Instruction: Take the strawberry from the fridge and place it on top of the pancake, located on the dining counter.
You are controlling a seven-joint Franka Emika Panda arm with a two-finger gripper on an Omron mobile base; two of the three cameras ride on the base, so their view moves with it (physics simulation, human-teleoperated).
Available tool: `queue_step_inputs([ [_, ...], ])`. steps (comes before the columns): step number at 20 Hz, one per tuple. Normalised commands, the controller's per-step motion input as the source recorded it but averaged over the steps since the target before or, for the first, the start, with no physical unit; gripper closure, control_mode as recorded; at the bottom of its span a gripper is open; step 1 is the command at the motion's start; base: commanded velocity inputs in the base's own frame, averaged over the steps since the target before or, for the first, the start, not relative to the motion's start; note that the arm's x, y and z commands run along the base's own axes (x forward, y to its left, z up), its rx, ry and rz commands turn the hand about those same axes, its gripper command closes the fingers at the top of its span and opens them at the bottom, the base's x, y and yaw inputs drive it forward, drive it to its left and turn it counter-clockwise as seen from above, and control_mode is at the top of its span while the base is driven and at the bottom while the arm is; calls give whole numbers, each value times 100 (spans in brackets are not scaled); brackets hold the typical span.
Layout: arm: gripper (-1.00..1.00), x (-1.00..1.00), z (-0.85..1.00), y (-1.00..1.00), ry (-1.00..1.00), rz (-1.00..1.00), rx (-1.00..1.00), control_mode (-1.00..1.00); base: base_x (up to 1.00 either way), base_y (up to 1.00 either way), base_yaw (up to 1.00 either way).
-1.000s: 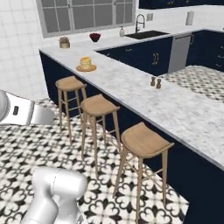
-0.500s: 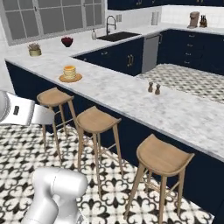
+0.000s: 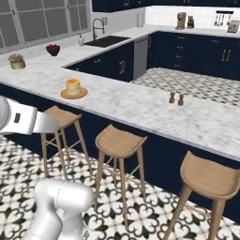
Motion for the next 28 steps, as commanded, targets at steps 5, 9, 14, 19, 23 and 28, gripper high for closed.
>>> queue_step_inputs([
  [5,100,0,0,0,0,0,0,100,2,100,-31],
  [9,100,0,0,0,0,0,0,100,12,100,-32],
  [14,100,0,0,0,0,0,0,100,14,100,-32],
  [19,100,0,0,0,0,0,0,100,22,100,-29],
  [23,100,0,0,0,0,0,0,100,77,100,-26],
  [28,100,0,0,0,0,0,0,100,100,97,-16],
])
